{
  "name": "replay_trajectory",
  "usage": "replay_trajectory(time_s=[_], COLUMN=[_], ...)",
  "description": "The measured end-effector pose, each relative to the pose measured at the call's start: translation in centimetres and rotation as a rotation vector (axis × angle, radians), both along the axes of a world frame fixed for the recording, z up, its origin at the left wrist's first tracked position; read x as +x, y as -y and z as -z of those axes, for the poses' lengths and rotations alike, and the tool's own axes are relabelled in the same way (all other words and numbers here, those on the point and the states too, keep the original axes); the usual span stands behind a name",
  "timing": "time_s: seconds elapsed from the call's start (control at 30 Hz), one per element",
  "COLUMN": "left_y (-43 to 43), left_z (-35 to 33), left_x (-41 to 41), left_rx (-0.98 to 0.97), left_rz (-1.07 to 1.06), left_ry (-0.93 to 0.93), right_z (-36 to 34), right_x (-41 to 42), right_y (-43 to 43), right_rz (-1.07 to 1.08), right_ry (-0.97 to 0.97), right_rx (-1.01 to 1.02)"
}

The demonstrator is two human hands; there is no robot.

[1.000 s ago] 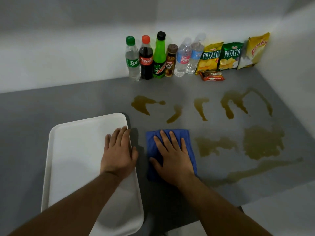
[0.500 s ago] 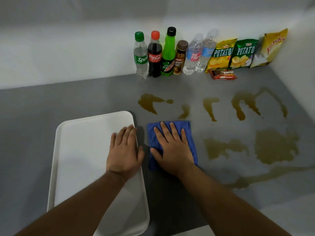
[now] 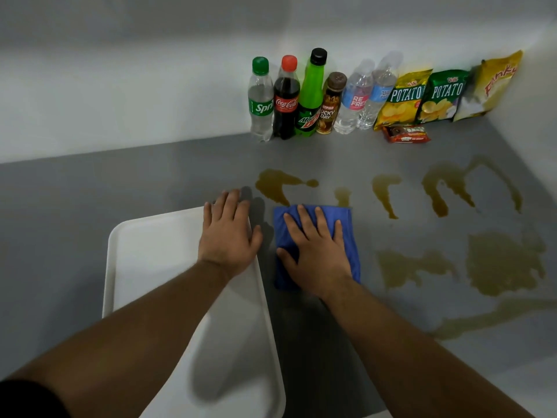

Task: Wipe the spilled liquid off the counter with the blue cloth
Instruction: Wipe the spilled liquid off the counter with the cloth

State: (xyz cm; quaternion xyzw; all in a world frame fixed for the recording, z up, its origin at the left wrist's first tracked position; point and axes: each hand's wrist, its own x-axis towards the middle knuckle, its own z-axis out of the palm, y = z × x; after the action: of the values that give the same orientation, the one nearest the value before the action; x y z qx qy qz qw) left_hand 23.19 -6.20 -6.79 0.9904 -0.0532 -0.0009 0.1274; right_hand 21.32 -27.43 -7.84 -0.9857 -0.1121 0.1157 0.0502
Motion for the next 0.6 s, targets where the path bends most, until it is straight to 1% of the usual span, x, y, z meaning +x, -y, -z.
replay_trajectory(time_s=[0.17, 0.27, 0.43, 0.5, 0.6], left_y=[-0.4, -0.6, -1.2, -1.5, -1.7], left_z=[0.7, 0.6, 0.5, 0.7, 0.8], left_x=[0.4, 0.7, 0.9, 0.6, 0.5], left_rx=[0.041, 0.058, 0.015, 0.008, 0.008], left_rz=[0.017, 0.018, 0.045, 0.049, 0.053], left_ry=[-0.006, 0.006, 0.033, 0.052, 0.055], right_z=[0.3, 0.8, 0.7, 0.6, 0.2], right_x=[-2.4, -3.1, 1.4, 3.8, 5.4], right_y=[2.6, 1.5, -1.2, -1.7, -1.0], right_rz=[-0.069, -0.093, -0.142, -0.121, -0.042], right_ry=[0.044, 0.037, 0.042, 0.035, 0.04], right_rx=[0.046, 0.03, 0.002, -0.024, -0.002])
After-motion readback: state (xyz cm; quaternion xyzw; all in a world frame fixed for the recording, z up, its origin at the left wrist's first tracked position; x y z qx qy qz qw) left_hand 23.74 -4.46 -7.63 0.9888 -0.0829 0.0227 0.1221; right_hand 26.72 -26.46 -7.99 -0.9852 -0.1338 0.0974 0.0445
